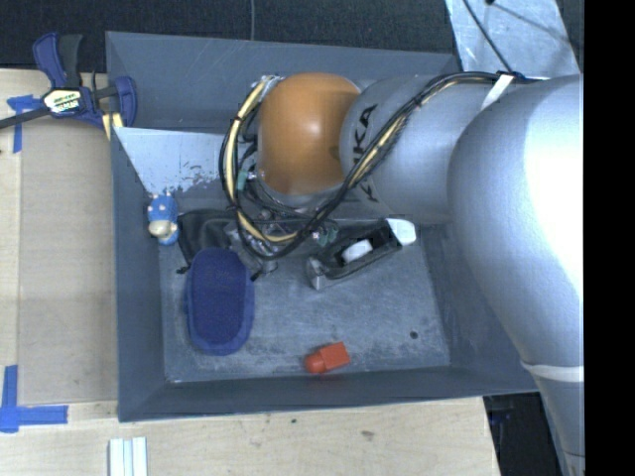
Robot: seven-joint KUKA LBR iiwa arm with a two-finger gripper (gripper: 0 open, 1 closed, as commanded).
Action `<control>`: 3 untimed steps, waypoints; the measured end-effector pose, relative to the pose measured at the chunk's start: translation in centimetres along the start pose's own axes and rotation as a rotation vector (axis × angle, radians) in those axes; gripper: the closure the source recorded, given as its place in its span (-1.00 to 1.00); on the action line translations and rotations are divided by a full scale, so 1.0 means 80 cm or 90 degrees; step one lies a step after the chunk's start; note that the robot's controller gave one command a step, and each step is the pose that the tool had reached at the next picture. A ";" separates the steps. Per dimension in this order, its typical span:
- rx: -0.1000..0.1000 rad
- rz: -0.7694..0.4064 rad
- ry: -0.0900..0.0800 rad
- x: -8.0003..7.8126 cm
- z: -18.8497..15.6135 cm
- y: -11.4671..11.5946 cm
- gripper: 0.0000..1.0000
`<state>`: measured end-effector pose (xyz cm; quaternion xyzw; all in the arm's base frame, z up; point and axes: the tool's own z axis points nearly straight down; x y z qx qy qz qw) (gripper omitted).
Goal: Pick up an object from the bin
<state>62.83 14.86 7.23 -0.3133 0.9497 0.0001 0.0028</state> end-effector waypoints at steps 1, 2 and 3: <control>-0.001 -0.015 -0.004 -0.056 -0.071 0.073 1.00; 0.001 -0.012 -0.004 -0.035 -0.148 0.083 1.00; 0.000 -0.276 -0.002 -0.062 -0.198 0.088 1.00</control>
Offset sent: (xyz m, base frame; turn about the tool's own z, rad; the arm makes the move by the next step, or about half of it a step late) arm -0.0005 0.0690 0.0530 -0.0184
